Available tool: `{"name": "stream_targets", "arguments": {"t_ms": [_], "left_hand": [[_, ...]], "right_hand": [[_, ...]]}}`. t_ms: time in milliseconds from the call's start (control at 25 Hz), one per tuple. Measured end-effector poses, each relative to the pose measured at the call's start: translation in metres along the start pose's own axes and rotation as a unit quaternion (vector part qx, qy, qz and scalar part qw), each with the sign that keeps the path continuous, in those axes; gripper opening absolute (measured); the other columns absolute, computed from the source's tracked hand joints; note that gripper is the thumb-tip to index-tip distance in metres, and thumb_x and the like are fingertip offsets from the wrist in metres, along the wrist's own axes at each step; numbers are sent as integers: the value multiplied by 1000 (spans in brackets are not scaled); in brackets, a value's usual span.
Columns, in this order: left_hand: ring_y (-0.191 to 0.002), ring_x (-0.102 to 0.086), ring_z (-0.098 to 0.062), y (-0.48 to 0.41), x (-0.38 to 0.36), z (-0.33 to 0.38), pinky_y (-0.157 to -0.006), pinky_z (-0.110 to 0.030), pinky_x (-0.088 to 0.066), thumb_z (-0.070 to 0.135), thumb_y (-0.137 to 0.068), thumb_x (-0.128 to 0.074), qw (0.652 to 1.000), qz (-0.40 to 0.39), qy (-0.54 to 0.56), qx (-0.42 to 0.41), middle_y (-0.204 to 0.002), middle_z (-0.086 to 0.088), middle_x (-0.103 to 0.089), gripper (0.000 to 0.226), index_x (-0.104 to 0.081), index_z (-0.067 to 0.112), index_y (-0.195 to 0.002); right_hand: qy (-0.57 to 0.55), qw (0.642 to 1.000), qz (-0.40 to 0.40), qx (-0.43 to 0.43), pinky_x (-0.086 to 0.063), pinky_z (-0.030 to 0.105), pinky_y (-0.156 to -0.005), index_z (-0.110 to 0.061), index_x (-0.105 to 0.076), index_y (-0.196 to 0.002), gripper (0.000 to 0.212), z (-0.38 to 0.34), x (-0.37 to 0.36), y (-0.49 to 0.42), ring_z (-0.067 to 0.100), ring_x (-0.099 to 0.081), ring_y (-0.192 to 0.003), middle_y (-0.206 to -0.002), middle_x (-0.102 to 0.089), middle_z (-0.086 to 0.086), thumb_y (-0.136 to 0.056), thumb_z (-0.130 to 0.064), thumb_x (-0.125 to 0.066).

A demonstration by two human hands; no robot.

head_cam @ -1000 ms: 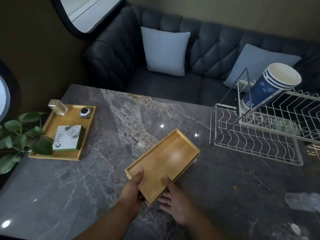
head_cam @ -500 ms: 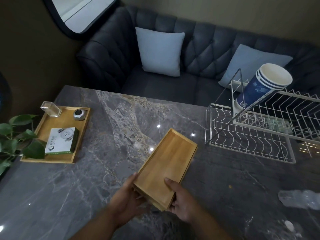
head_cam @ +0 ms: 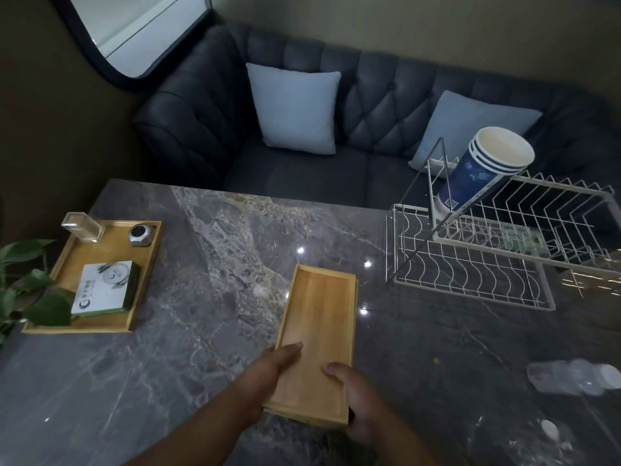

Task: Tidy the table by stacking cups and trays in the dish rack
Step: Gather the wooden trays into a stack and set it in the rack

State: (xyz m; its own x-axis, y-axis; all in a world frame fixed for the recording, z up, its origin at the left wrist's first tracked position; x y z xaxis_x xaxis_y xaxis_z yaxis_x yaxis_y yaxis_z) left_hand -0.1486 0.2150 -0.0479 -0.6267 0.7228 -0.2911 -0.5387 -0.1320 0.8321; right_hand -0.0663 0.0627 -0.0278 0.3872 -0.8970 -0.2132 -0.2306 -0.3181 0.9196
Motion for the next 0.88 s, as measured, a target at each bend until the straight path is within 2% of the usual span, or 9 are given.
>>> {"name": "stream_targets", "arguments": {"t_ms": [80,160,280,360,480,600,680,880], "left_hand": [[-103,-72,-42,-2,1,-5,-94,-58,-56,37,-81,-81,999,41,-10,-21,-114,-22,-75,63,-62,4,-131],[-103,-72,-42,-3,2,-6,-95,-59,-55,31,-87,-74,998,52,-16,-27,-113,-22,-75,53,-62,4,-131],[-102,-72,-43,1,1,-4,-92,-56,-57,29,-90,-71,998,52,-11,-17,-112,-22,-75,49,-61,4,-131],[-103,-71,-45,5,-2,-2,-94,-57,-56,28,-88,-71,999,42,-6,2,-113,-26,-74,50,-63,1,-129],[-99,-73,-42,12,-9,1,-87,-49,-58,27,-77,-72,999,-8,11,46,-114,-27,-74,52,-69,-1,-121],[-95,-75,-38,19,-17,2,-72,-40,-61,18,-77,-72,997,-55,4,61,-116,-25,-73,52,-66,-3,-124],[-96,-75,-39,23,-22,0,-67,-39,-62,15,-78,-73,996,-66,11,64,-117,-26,-73,49,-67,-4,-123],[-108,-70,-45,34,-45,-8,-82,-48,-60,15,-79,-76,997,-52,27,53,-123,-27,-70,53,-64,-3,-128]], "right_hand": [[-57,998,-5,2,-55,54,-91,-4,-68,-111,28,5,-5,-1,41,-74,-91,-103,-75,25,-89,-22,-65],[-95,995,-17,4,-55,54,-90,-5,-70,-109,28,11,-8,-1,42,-74,-89,-105,-75,26,-86,-21,-66],[-124,992,-27,6,-55,52,-86,-2,-70,-109,41,14,-10,0,42,-75,-87,-106,-74,27,-72,-21,-71],[-125,992,-35,4,-55,51,-85,0,-68,-111,45,12,-9,1,42,-75,-89,-106,-74,27,-71,-21,-70],[-105,994,-37,-3,-51,56,-99,2,-65,-119,43,4,-1,1,43,-69,-105,-110,-73,28,-83,-22,-67],[-65,997,-31,-25,-50,54,-101,-1,-66,-119,41,-7,10,5,41,-69,-106,-108,-74,25,-86,-26,-69],[-32,998,-37,-41,-51,53,-102,-4,-67,-119,44,-11,16,10,38,-70,-106,-107,-75,22,-83,-29,-73],[42,997,-31,-49,-53,49,-101,-10,-67,-118,57,-22,41,23,34,-72,-102,-104,-78,16,-70,-36,-84]]}}
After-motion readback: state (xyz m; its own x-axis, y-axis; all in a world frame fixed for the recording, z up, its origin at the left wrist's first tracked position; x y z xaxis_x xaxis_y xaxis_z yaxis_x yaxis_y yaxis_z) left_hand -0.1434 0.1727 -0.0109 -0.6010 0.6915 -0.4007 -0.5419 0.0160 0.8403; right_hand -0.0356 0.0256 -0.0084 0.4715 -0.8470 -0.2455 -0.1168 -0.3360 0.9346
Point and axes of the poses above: each hand's wrist, its own y-axis away from the middle knuckle, its own x-axis out of the back of the hand, z = x × y, the point moved 4 cm from there along -y, towards the middle knuckle
